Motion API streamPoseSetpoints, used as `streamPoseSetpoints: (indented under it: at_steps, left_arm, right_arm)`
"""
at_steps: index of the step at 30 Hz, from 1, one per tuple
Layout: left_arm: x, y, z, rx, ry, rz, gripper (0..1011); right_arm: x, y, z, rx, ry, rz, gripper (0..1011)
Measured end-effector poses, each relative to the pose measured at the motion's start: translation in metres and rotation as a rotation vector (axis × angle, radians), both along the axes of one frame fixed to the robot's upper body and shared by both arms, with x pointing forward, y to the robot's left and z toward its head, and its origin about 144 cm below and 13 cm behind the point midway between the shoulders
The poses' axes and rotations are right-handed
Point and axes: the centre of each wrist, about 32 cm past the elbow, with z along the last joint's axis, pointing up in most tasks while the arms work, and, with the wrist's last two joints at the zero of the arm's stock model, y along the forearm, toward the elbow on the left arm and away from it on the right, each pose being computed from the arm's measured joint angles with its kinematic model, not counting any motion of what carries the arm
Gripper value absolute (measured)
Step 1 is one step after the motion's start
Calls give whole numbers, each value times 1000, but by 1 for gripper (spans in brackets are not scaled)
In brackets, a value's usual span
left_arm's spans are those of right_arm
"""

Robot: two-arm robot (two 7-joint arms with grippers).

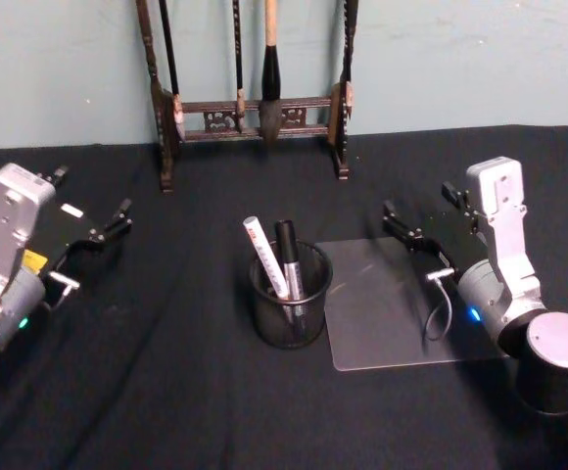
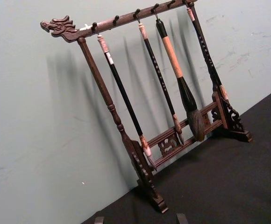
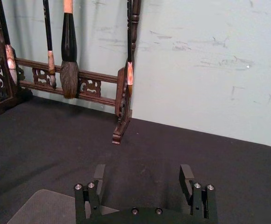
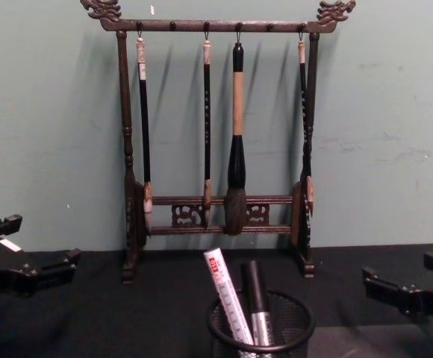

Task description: Pick up the water-based marker from the table and place it into the pen holder.

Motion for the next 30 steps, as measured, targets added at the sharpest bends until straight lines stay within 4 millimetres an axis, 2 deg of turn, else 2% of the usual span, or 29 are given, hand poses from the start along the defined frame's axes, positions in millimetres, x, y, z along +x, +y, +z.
streamPoseSetpoints:
  at_steps: [30]
  left_arm:
    - [0, 0, 0, 0, 0, 0, 1001]
  right_arm:
    - [0, 0, 1, 1, -4, 1, 1002]
